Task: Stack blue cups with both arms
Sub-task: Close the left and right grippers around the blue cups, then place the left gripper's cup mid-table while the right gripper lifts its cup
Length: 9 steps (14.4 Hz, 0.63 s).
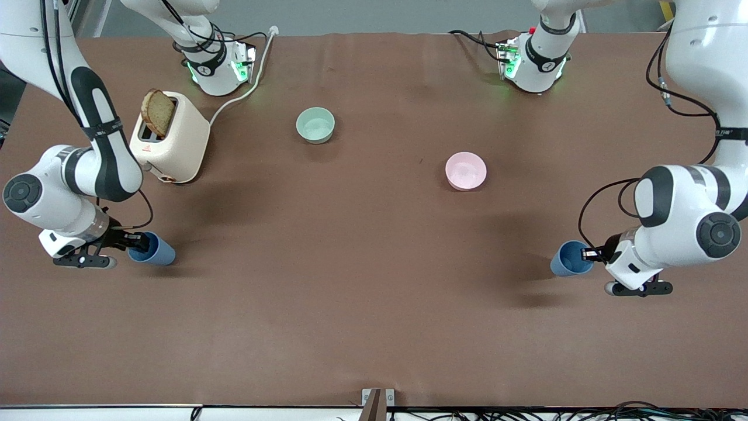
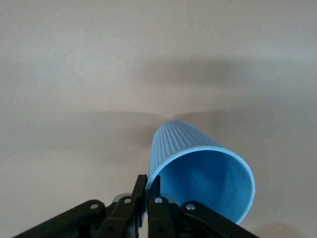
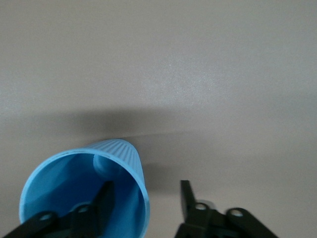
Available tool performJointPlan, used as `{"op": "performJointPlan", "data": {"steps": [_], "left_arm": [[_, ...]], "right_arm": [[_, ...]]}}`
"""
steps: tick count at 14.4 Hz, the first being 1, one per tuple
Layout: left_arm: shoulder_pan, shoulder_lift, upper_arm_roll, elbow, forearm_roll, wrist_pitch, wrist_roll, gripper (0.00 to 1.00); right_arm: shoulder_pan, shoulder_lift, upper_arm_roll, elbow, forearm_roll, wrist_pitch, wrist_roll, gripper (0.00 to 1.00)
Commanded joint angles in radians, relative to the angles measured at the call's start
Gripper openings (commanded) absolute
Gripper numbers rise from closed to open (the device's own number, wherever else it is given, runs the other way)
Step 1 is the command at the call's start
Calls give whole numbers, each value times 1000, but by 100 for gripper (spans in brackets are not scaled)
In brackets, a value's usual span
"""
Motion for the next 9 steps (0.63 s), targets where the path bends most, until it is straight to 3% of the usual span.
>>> {"op": "performJointPlan", "data": {"steps": [1, 3, 5, 9], "left_arm": [[-8, -57, -139, 15, 14, -70, -131, 0], [-44, -52, -231, 25, 25, -70, -304, 1], [-150, -36, -239, 54, 34, -70, -408, 1], [-339, 49, -237, 120, 33, -60, -630, 1]], "right_arm": [[-2, 4, 8, -6, 7, 15, 1, 49], [-2, 4, 8, -4, 10, 15, 3, 37], [-1, 4, 8, -4, 51, 12, 3, 1], [-2, 3, 7, 12, 61, -6, -5, 0]]}}
